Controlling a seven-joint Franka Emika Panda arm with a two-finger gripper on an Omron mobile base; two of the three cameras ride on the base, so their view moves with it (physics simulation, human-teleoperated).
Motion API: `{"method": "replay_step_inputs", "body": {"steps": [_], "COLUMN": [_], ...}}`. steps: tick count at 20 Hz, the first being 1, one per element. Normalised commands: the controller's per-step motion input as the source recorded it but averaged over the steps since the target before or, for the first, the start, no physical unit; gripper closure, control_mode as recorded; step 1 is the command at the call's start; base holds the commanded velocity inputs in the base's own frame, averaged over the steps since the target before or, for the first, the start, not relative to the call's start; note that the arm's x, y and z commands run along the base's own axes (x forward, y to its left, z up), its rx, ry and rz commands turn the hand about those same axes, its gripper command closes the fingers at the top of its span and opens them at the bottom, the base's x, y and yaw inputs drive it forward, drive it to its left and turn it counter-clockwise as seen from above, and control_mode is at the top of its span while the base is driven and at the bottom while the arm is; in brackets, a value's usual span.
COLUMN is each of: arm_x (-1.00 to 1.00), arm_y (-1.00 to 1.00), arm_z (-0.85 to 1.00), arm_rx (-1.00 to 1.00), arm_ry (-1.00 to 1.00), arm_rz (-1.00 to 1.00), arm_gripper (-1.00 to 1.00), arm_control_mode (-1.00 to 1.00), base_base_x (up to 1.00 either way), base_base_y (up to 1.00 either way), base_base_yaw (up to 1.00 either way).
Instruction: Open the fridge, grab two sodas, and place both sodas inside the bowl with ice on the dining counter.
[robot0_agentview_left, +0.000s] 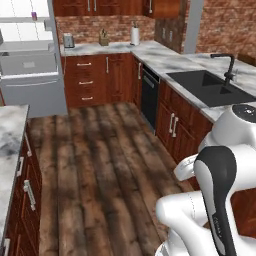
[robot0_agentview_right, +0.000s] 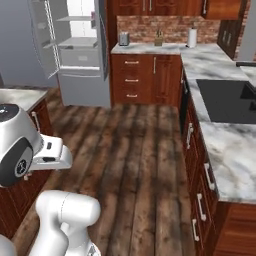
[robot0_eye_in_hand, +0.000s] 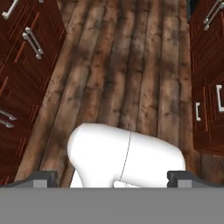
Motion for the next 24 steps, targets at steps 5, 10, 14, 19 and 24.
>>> {"method": "replay_step_inputs", "body": {"steps": [5, 10, 14, 19, 24], "arm_x": [0.00, 0.00, 0.00, 0.00, 0.00], "arm_y": [0.00, 0.00, 0.00, 0.00, 0.00], "arm_z": [0.00, 0.00, 0.00, 0.00, 0.00], "arm_rx": [0.00, 0.00, 0.00, 0.00, 0.00], "arm_ry": [0.00, 0.00, 0.00, 0.00, 0.00], "arm_rz": [0.00, 0.00, 0.00, 0.00, 0.00], "arm_gripper": [-1.00, -1.00, -1.00, -1.00, -1.00], "arm_control_mode": [1.00, 1.00, 1.00, 1.00, 1.00], "base_base_x": [0.85, 0.67, 0.64, 0.58, 0.65], "base_base_y": [0.00, 0.00, 0.00, 0.01, 0.05], "base_base_yaw": [0.00, 0.00, 0.00, 0.00, 0.00]}}
